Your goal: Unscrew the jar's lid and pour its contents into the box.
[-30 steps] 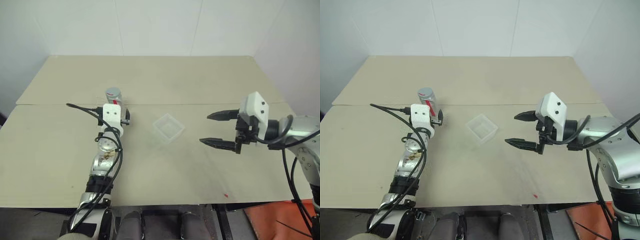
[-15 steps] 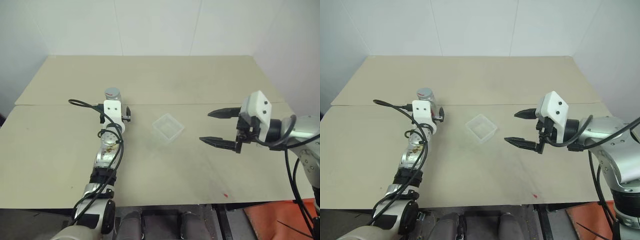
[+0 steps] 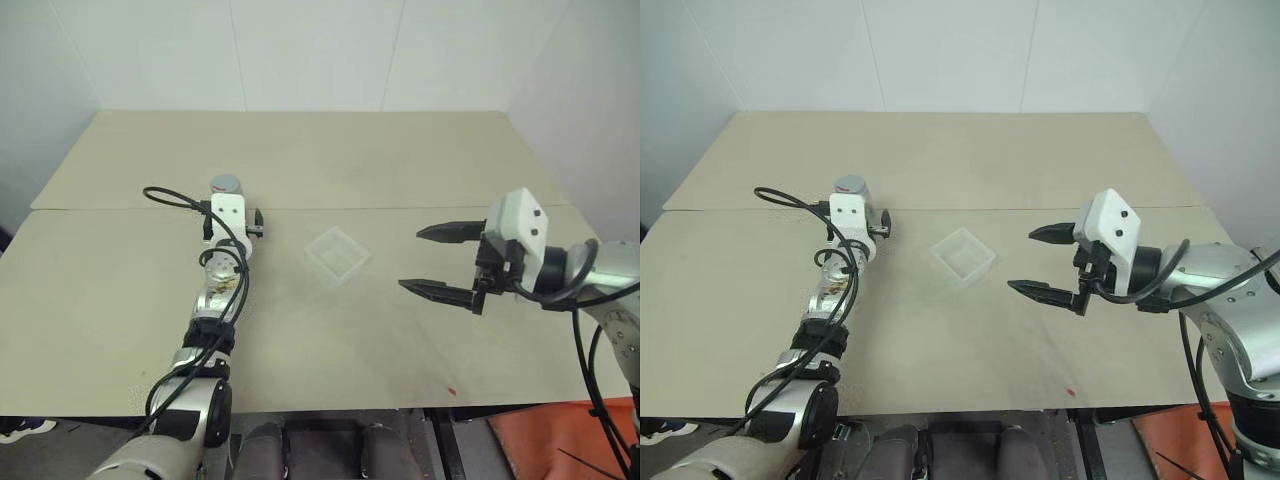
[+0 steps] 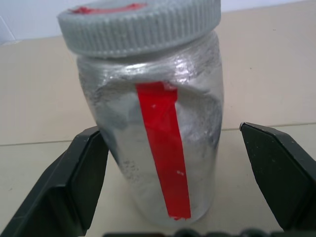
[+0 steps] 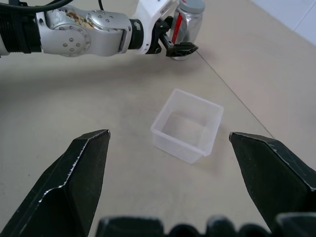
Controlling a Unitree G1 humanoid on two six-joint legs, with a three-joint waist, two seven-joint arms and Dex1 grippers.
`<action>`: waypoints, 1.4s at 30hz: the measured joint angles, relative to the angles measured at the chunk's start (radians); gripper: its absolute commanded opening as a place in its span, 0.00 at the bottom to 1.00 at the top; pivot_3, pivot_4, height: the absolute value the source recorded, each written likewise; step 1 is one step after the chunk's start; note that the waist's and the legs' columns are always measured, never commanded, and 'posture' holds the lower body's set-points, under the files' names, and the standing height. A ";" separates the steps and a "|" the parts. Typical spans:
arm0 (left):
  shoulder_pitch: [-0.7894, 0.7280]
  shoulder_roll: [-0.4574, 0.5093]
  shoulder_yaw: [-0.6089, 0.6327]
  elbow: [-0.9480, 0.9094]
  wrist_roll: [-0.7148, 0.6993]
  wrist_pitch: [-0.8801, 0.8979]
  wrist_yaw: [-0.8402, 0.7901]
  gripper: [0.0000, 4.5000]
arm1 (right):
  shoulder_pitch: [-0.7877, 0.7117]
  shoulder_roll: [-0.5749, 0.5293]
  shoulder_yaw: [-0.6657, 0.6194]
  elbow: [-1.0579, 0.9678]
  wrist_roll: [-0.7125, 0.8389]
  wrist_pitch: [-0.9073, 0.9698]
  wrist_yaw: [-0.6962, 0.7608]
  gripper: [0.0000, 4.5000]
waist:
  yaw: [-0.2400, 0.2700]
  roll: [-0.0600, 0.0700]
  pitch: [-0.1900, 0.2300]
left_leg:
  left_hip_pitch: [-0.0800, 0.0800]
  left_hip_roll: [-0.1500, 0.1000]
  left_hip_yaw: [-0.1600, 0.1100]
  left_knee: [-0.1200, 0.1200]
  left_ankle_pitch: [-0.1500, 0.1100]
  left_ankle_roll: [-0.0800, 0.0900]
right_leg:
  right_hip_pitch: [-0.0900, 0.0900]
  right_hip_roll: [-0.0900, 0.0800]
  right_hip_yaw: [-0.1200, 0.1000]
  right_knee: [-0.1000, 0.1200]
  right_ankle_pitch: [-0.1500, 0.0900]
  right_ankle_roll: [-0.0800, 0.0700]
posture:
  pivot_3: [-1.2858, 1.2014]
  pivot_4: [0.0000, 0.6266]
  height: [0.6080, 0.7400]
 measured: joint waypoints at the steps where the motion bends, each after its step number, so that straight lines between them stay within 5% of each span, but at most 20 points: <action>1: -0.010 0.000 0.002 0.020 0.000 -0.010 0.000 0.99 | 0.000 -0.002 -0.001 -0.004 0.004 0.001 -0.001 1.00 | 0.000 0.000 0.000 | 0.000 0.000 0.000 0.000 0.000 0.000 | 0.000 0.000 0.000 0.000 0.000 0.000 | 0.52 0.24 1.00; 4: -0.031 0.000 0.007 0.061 0.000 -0.033 0.001 0.99 | 0.002 -0.008 -0.003 -0.008 0.011 0.001 -0.003 1.00 | 0.001 0.000 0.000 | 0.000 0.000 0.000 0.000 0.000 0.000 | 0.000 0.000 0.000 0.000 0.000 0.000 | 0.52 0.24 1.00; 11: -0.064 0.004 0.021 0.128 0.000 -0.075 0.040 0.61 | 0.010 -0.012 -0.007 -0.017 0.017 0.002 -0.015 1.00 | 0.000 0.000 0.000 | 0.000 0.000 0.000 0.000 0.000 0.000 | 0.000 0.000 0.000 0.000 0.000 0.000 | 0.52 0.24 1.00; 19: 0.005 0.019 -0.005 0.031 0.000 -0.070 -0.024 0.61 | 0.013 -0.010 -0.006 -0.023 0.017 0.002 -0.022 1.00 | -0.001 0.000 0.000 | -0.001 0.000 0.000 0.000 0.000 -0.001 | -0.001 0.000 0.000 0.000 0.000 0.000 | 0.52 0.24 1.00; 25: 0.136 0.181 -0.062 -0.295 -0.075 0.035 -0.367 0.61 | -0.067 0.083 0.068 -0.022 0.014 0.002 -0.073 1.00 | -0.016 0.000 0.000 | 0.000 0.002 0.000 0.000 0.002 -0.003 | -0.002 0.001 0.000 0.002 0.000 0.000 | 0.52 0.24 1.00; 34: 0.207 0.472 -0.041 -0.633 -0.485 0.315 -1.048 0.61 | -0.300 0.323 0.207 0.026 -0.024 0.080 -0.284 1.00 | -0.020 0.000 0.000 | -0.001 0.002 0.001 0.000 0.002 -0.003 | -0.002 0.001 0.000 0.003 0.000 0.000 | 0.52 0.24 1.00; 42: 0.185 0.481 -0.114 -0.658 -0.549 0.367 -1.261 0.61 | -0.435 0.484 0.256 0.070 -0.022 0.173 -0.403 1.00 | -0.018 0.000 0.000 | -0.002 0.002 0.001 0.000 0.002 -0.002 | -0.002 0.002 -0.001 0.004 0.000 0.000 | 0.52 0.24 1.00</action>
